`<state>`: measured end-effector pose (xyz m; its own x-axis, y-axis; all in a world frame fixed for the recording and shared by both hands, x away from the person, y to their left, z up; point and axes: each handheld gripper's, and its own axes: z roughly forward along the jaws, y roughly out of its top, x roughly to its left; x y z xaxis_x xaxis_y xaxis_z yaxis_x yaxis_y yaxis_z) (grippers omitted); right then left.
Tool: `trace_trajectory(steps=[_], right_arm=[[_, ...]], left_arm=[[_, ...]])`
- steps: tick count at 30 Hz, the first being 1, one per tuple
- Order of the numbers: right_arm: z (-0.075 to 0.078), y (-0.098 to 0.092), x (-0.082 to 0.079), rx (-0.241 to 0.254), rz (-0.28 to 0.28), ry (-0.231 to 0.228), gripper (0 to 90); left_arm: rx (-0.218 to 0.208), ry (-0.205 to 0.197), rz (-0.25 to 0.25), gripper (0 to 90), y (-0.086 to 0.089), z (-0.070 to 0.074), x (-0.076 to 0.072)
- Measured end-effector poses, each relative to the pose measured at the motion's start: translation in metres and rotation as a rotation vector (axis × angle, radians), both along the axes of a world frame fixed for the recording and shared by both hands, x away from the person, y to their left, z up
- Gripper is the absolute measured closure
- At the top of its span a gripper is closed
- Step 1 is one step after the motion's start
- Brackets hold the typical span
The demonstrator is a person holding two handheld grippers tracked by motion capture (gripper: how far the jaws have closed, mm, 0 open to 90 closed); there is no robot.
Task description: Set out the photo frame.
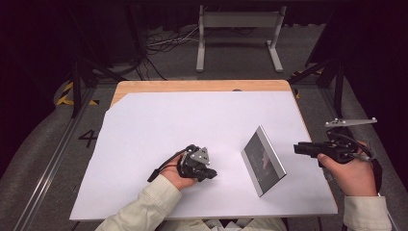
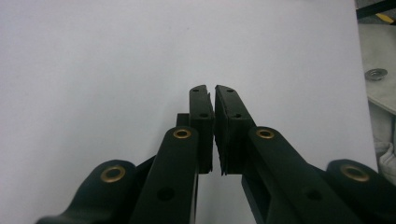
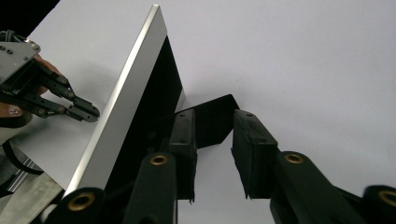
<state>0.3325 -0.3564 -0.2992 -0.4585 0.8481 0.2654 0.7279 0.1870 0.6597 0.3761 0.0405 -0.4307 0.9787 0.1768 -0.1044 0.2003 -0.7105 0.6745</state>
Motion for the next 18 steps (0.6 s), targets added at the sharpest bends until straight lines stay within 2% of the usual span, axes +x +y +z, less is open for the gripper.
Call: trace_trajectory(steps=[7, 18], right_arm=[[0.011, 0.005, 0.002, -0.021, -0.021, 0.022, 65.2], [0.018, 0.012, 0.004, -0.041, -0.060, 0.071, 62.4]], left_arm=[[-0.005, 0.007, 0.037, 84.8, 0.009, -0.001, 0.004], [0.002, 0.002, 0.037, 84.6, 0.009, -0.002, 0.004]])
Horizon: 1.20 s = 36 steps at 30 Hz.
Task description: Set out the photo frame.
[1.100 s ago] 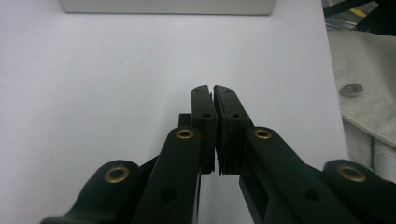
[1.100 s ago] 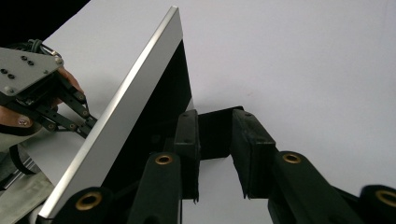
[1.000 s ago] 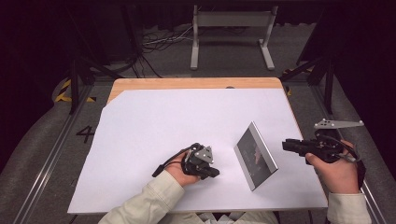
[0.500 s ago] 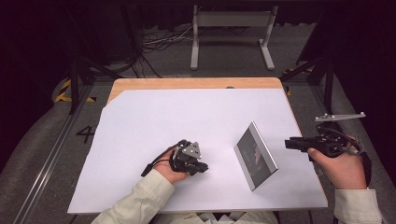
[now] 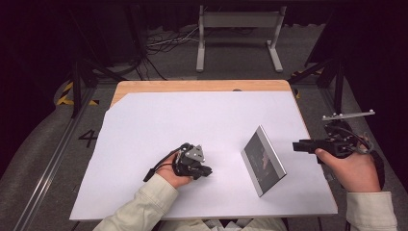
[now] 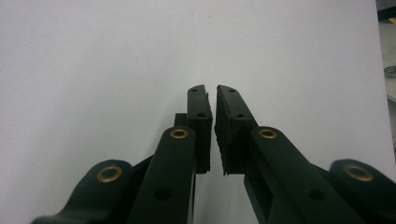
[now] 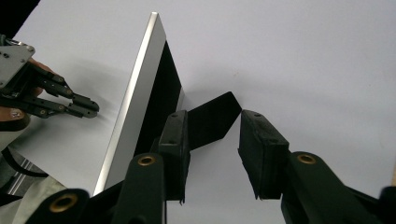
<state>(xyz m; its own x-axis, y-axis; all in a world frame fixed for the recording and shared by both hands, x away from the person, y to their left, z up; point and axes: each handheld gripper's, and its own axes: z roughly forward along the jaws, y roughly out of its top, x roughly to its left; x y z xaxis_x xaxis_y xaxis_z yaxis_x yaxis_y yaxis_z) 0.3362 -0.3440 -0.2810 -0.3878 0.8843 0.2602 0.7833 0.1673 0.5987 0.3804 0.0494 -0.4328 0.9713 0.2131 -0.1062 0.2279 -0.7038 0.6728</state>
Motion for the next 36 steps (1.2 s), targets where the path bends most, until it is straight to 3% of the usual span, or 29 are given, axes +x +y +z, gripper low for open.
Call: trace_trajectory(steps=[5, 9, 14, 23, 36], right_arm=[[0.001, 0.005, 0.001, -0.016, -0.017, 0.019, 61.3], [0.000, 0.007, 0.002, 0.001, -0.028, 0.040, 62.0], [0.003, 0.011, 0.001, -0.023, -0.059, 0.042, 61.3], [0.015, 0.027, -0.003, -0.028, -0.029, 0.056, 61.8], [0.016, 0.050, -0.005, -0.030, 0.011, 0.107, 63.3]], left_arm=[[-0.007, 0.005, 0.008, 84.4, 0.001, 0.000, 0.001], [-0.008, 0.004, 0.004, 84.0, 0.000, 0.000, 0.001], [-0.004, 0.005, 0.004, 84.0, 0.001, -0.001, 0.001], [-0.006, 0.009, 0.002, 83.9, 0.001, -0.001, 0.001], [-0.007, 0.017, 0.006, 82.9, 0.002, -0.001, 0.002]])
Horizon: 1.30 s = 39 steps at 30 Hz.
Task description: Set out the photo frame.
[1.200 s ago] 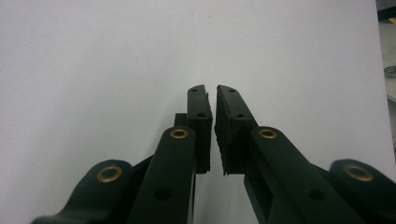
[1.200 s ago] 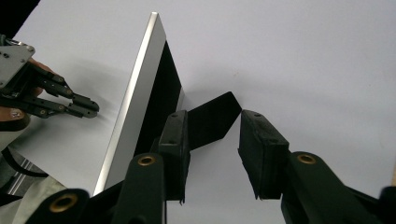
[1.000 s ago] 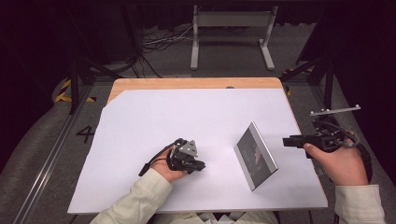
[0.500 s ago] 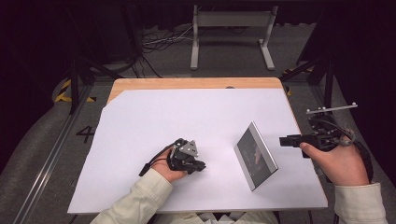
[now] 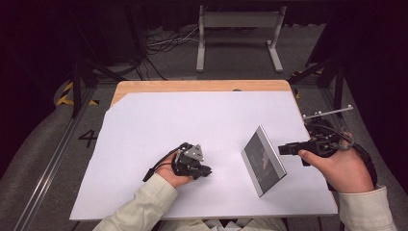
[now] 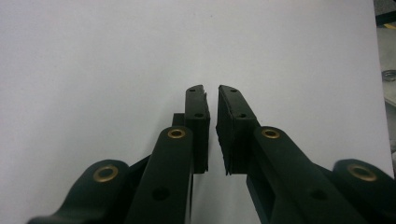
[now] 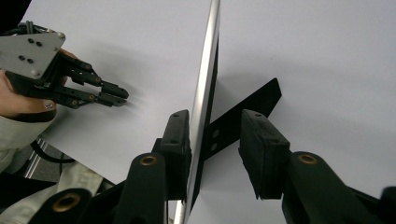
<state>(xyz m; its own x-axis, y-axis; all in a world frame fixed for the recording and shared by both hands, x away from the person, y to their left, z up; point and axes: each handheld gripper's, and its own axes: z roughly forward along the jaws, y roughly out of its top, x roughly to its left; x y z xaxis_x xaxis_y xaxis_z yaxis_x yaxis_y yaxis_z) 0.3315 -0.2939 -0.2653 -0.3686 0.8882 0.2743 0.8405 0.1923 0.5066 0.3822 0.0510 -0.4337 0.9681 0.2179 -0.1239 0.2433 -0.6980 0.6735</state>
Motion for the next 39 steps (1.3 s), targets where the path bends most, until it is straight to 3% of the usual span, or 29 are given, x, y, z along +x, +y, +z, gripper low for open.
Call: trace_trajectory(steps=[13, 24, 39], right_arm=[[-0.011, 0.017, 0.007, -0.009, 0.010, 0.032, 62.8], [-0.023, 0.022, 0.012, -0.019, 0.014, 0.034, 62.3], [-0.035, 0.033, 0.021, -0.066, 0.000, 0.063, 70.0]], left_arm=[[-0.006, 0.008, 0.010, 81.5, 0.001, 0.000, 0.000], [-0.005, 0.008, 0.007, 81.3, 0.001, 0.000, 0.000], [0.006, 0.016, 0.008, 81.2, 0.001, -0.002, 0.001]])
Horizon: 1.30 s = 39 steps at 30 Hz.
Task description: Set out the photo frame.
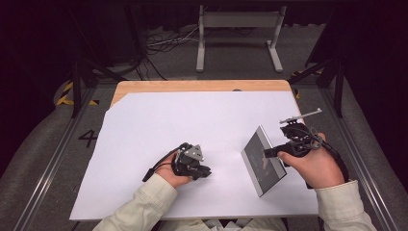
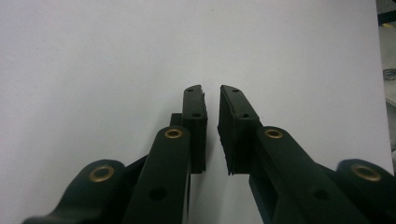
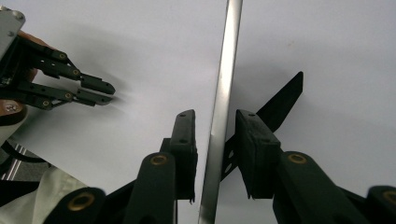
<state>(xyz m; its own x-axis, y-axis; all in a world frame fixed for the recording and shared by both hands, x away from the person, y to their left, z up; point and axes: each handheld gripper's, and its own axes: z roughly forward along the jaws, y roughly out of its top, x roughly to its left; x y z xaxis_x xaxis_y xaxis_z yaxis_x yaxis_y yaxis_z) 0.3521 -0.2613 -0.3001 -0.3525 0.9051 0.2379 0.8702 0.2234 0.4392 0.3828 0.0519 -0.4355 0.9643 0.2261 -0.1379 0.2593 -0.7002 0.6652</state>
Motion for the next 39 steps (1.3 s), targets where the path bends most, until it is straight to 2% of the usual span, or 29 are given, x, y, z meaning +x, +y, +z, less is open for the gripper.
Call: trace_trajectory(steps=[6, 11, 21, 31, 39], right_arm=[[0.000, 0.002, 0.001, -0.009, 0.010, 0.006, 77.8], [0.004, 0.005, 0.000, -0.053, -0.004, 0.003, 83.9], [0.006, 0.006, 0.001, -0.068, 0.038, 0.001, 84.0], [0.012, 0.008, 0.006, -0.092, 0.137, -0.030, 84.1], [0.018, 0.011, 0.016, -0.102, 0.226, -0.060, 84.2]], left_arm=[[0.005, 0.000, -0.001, 81.1, 0.000, 0.000, 0.000], [0.006, -0.001, -0.003, 81.1, 0.000, 0.000, 0.000], [0.001, -0.004, 0.004, 81.2, 0.002, 0.000, 0.000], [-0.006, -0.009, 0.041, 81.0, 0.013, 0.004, 0.001], [-0.018, -0.020, 0.090, 81.0, 0.031, 0.006, 0.000]])
